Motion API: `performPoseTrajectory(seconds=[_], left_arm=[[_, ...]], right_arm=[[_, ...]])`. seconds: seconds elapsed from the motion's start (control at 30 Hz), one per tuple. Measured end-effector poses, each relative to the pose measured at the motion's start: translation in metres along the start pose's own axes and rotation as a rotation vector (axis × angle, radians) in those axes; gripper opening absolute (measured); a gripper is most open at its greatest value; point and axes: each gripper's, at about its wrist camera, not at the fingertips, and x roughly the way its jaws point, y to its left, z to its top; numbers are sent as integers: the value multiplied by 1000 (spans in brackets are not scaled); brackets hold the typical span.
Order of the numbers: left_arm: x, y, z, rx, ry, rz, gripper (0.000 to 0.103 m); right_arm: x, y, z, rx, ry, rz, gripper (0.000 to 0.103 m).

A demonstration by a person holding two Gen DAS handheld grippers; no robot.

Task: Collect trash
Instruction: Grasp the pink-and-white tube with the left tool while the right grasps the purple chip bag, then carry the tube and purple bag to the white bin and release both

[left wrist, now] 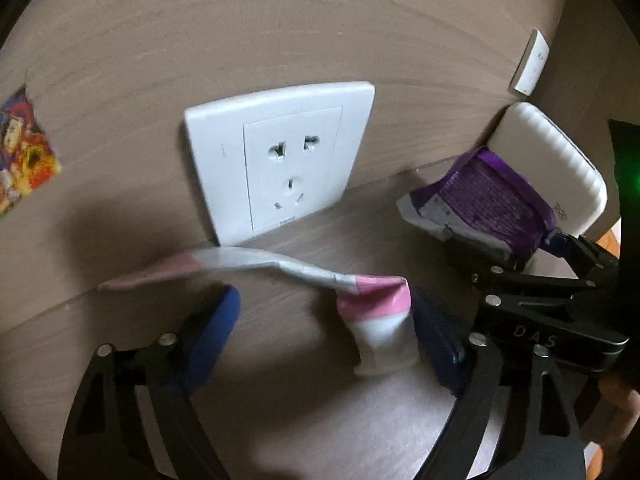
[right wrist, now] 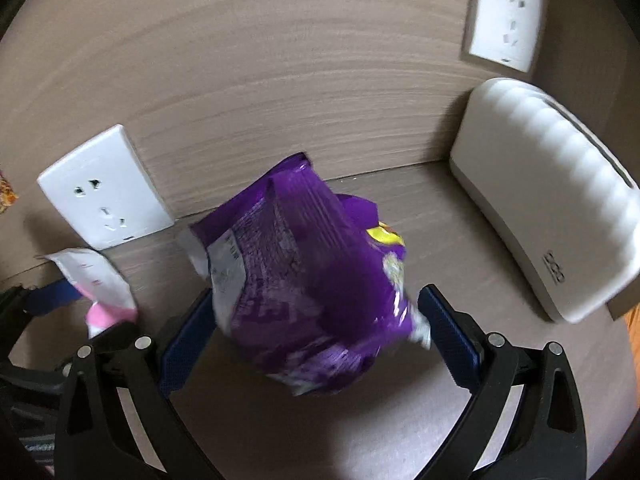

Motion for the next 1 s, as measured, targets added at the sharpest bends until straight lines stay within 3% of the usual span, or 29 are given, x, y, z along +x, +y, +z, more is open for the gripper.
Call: performPoseTrajectory(seconds=[0.07, 0.13, 0.3, 0.57, 0.77, 1.0], left_arm=[[3, -4, 4, 34, 0, -16, 63], [4, -9, 5, 63, -3, -20, 49], [-3, -6, -1, 64, -8, -58, 39], [-40, -19, -19, 175, -53, -53, 34], [-68, -20, -28, 183, -73, -125, 33], [-121, -67, -37, 294, -137, -213, 33]], right_arm=[[0, 1, 3, -10, -10, 20, 79], [-1, 5, 5, -38, -18, 24, 75], [-18, 11, -3, -66, -49, 32, 72], [-73, -4, -23, 19, -88, 48, 72], [-129, -24, -41, 110, -124, 20, 72], [-207, -56, -90, 211, -179, -84, 72]])
